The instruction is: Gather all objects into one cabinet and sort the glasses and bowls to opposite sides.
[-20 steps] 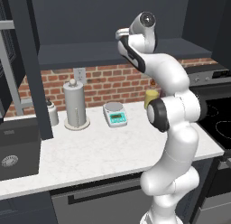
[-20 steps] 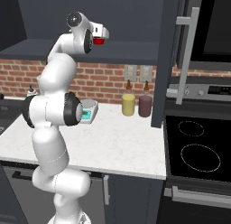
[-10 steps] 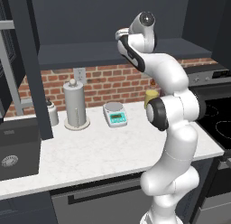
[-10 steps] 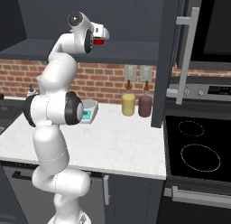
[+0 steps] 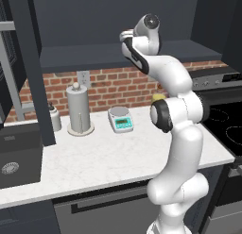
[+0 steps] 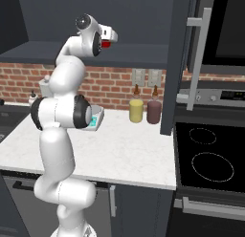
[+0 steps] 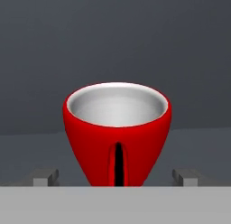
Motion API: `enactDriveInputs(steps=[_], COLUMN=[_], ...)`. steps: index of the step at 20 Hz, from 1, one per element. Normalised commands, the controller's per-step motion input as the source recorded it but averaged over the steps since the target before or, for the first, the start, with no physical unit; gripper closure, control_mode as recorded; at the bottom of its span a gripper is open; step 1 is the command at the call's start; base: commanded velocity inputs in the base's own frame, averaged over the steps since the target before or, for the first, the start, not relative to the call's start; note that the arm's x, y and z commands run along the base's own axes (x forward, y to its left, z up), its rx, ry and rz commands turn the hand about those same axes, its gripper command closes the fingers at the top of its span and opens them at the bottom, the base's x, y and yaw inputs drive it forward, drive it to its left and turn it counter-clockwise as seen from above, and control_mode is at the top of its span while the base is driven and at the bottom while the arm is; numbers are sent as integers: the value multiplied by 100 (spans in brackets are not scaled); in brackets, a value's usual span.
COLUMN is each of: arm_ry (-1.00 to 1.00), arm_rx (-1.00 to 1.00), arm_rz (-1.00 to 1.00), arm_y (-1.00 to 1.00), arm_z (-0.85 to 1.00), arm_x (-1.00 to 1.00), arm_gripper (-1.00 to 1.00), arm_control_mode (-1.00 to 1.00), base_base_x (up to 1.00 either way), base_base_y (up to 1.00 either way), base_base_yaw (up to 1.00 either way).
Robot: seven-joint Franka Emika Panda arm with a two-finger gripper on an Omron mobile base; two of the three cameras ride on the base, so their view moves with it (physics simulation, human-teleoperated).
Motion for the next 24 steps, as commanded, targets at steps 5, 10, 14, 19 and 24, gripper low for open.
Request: enactDriveInputs(steps=[5, 10, 14, 19, 24], arm_ry=[1, 0, 0, 0, 0], arm_rx=[0, 0, 0, 0, 0], arm_rz=[0, 0, 0, 0, 0], arm_y=[0, 0, 0, 0, 0], arm_z=[0, 0, 0, 0, 0], arm_x=[10, 0, 0, 0, 0], arm_gripper=[-100, -100, -100, -100, 100], arm_control_mode=[-100, -100, -100, -100, -100], base_base_x=[0, 0, 0, 0, 0], base_base_y=[0, 0, 0, 0, 0], base_base_yaw=[0, 0, 0, 0, 0])
